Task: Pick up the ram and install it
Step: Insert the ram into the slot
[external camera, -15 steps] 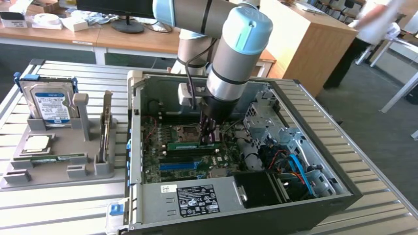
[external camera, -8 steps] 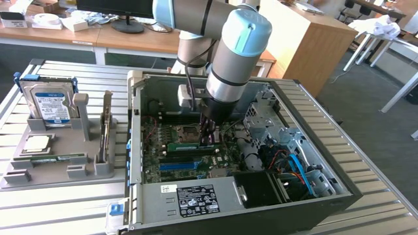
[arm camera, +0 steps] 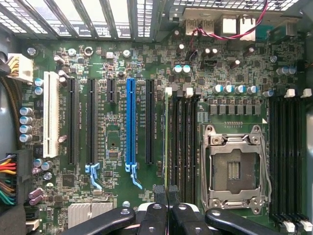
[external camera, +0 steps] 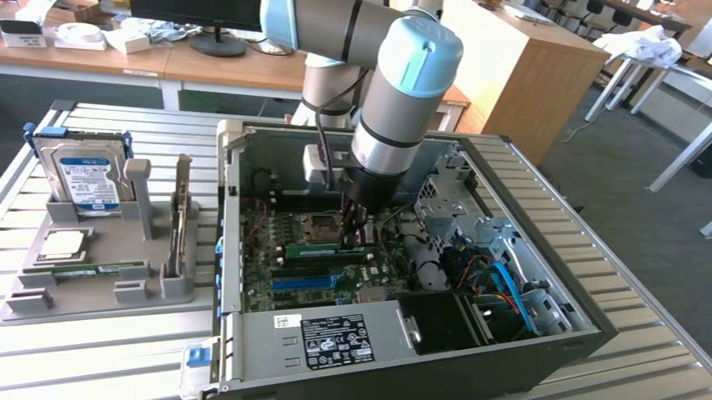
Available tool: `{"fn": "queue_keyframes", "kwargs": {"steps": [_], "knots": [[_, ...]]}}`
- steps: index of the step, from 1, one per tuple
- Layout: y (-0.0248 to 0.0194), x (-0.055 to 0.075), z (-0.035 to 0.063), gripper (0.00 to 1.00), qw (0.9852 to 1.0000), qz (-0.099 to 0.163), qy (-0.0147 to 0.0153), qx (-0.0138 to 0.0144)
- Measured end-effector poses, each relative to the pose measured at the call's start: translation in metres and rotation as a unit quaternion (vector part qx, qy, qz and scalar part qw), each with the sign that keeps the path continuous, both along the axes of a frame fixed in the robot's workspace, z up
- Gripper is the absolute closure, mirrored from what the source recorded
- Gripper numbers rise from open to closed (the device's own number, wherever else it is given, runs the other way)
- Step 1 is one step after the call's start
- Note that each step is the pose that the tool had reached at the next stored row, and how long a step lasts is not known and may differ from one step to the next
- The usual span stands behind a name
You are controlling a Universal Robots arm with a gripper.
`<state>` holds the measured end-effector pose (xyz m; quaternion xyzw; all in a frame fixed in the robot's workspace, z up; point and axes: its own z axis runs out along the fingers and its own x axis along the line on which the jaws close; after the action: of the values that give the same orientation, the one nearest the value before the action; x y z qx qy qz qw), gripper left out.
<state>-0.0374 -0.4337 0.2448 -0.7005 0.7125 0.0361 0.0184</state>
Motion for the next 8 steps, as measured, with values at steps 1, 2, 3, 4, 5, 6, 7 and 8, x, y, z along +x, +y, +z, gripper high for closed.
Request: {"fn": "queue_keyframes", "kwargs": {"steps": [1,2,3,4,5,6,7,8], "knots": [[0.0000,0.0000,0.0000,0.89,1.0000,0.000,0.0000,0.0000],[0.0000,0.0000,0.0000,0.89,1.0000,0.000,0.0000,-0.0001],[0.0000,0.0000,0.0000,0.89,1.0000,0.000,0.0000,-0.0001],[0.0000,0.0001,-0.0001,0.89,1.0000,0.000,0.0000,0.0000],[0.0005,0.0002,-0.0003,0.89,1.0000,0.000,-0.0001,0.0002],[0.0014,0.0001,-0.0003,0.89,1.0000,0.000,-0.0001,0.0002],[0.0021,0.0001,-0.0002,0.89,1.0000,0.000,-0.0001,0.0000],[0.0027,0.0001,-0.0002,0.89,1.0000,-0.001,-0.0001,0.0000]]}}
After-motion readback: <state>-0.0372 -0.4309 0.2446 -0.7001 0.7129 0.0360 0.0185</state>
